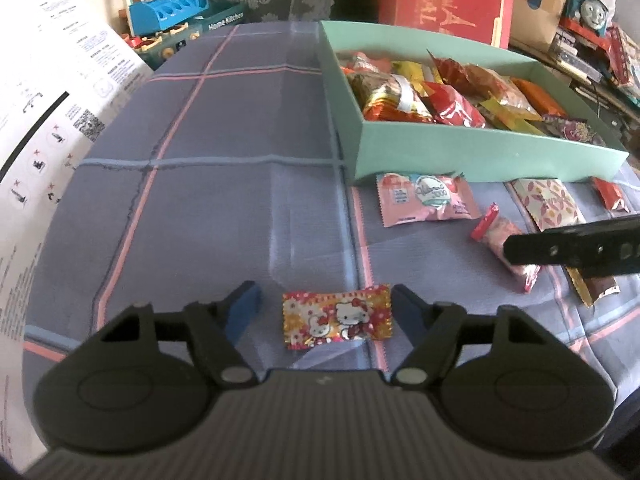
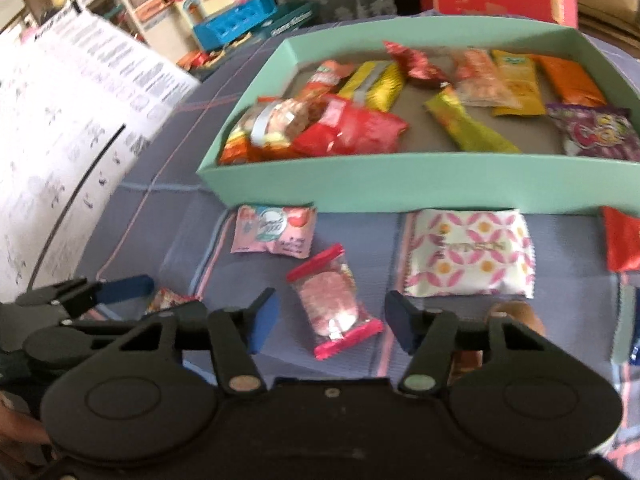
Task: Organize snacks
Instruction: 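Grasp the Hello Kitty candy with left while right grasps the pink candy packet, then carry both candies over the teal box and open both grippers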
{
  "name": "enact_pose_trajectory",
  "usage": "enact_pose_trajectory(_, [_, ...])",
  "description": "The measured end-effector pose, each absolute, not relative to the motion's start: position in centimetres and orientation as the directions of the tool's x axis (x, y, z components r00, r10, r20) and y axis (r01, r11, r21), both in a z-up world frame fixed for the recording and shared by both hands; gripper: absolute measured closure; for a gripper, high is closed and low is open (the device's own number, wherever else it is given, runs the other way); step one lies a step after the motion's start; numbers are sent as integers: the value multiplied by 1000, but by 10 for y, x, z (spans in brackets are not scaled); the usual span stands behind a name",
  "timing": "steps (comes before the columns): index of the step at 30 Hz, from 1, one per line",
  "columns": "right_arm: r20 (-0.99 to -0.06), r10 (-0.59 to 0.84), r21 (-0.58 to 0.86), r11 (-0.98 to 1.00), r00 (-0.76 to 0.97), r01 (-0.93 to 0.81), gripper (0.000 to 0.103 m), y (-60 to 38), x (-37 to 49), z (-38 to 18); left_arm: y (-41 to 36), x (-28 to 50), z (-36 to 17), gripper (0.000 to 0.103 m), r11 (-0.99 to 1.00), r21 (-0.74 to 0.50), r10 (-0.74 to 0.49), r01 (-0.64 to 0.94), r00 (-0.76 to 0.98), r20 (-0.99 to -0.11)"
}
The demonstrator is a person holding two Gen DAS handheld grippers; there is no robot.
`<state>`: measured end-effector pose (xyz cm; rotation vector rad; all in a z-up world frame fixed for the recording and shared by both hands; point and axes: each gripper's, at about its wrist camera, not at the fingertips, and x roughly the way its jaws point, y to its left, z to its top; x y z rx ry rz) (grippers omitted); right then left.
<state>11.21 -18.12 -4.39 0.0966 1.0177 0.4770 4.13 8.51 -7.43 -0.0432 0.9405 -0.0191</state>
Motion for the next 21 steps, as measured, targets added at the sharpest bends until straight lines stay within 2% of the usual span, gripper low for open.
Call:
enact_pose_trajectory(3, [-809, 400, 239, 893, 432, -380, 54, -167, 110, -49, 90, 38, -75, 30, 998, -53, -31, -19, 598, -801])
enact_pose_trajectory(7, [-811, 319, 64, 882, 490, -467, 69, -149, 96, -52, 91, 37, -75, 30, 998, -57, -30, -25, 602, -798])
enact_pose_trajectory(10, [-807, 320, 61, 882, 497, -468, 71, -152, 93, -51, 92, 35, -76, 30, 998, -51, -27, -24, 602, -798])
enact_pose_trajectory(11, [-806, 321, 69, 885, 497, -461, 72, -155, 93, -51, 91, 35, -76, 32, 999, -48, -23, -25, 602, -798])
enact_pose_trajectory(14, [-802, 323, 80, 892, 503, -445, 72, -165, 92, -51, 87, 31, -75, 52, 1000, -4, 15, -30, 607, -794])
enact_pose_trajectory(15, [-800, 323, 82, 894, 505, -441, 71, -166, 91, -51, 85, 31, -74, 55, 1000, -1, 17, -29, 609, -793])
enact_pose_trajectory(17, [-797, 325, 87, 896, 509, -436, 71, -168, 90, -51, 84, 29, -73, 58, 999, -7, 13, -31, 611, -792])
enact_pose_trajectory(19, [-797, 322, 85, 898, 512, -432, 71, -167, 90, -52, 83, 28, -72, 65, 999, -10, 16, -38, 611, -792])
enact_pose_trajectory(21, [-797, 322, 85, 898, 511, -432, 71, -167, 91, -51, 85, 28, -71, 66, 998, -25, 12, -53, 608, -794])
